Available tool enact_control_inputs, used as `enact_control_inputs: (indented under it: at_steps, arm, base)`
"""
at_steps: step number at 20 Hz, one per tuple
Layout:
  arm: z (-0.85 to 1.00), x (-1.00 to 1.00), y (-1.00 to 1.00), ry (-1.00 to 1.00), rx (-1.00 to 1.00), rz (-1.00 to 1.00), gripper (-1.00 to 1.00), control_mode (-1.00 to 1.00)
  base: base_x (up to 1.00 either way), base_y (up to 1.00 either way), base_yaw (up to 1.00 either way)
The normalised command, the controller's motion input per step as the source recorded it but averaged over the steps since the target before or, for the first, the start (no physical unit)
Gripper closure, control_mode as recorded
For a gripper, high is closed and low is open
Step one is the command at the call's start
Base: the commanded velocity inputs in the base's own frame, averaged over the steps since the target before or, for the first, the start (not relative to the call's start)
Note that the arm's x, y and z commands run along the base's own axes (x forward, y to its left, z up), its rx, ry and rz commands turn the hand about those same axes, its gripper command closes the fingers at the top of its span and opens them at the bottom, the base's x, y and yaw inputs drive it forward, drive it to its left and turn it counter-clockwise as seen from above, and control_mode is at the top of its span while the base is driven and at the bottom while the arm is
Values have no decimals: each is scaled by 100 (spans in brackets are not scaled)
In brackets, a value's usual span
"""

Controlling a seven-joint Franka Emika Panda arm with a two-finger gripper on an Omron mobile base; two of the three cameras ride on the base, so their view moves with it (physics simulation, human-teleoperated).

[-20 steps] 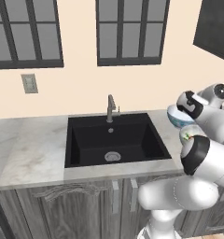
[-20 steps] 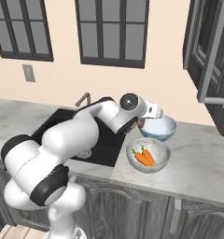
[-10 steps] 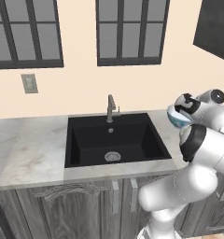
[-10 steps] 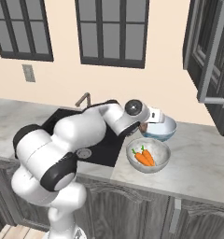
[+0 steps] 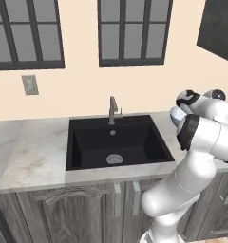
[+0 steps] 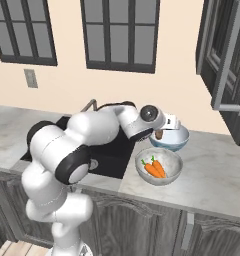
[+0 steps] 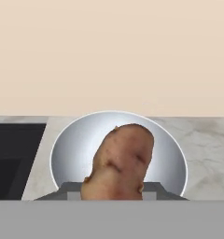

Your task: Pick the carrots from the cabinet and place them in one bowl. Pick the potato from the sink and place it in the other bowl.

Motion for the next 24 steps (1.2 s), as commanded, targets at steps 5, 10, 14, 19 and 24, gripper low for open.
enact_control_inputs:
  at_steps: [5,10,14,19,24]
  arm:
    - [-30,10,-15,0,0,2,100,-100]
    - [-32,13,-15,0,0,3,100,-100]
    - [-30,14,-13,0,0,2,100,-100]
    - [-24,18,-11,0,0,1,100,-100]
    - [2,19,-22,0,0,0,100,-100]
  base:
    - [0,0,0]
    - [0,0,0]
    - [0,0,0]
    - [0,0,0]
    - [0,0,0]
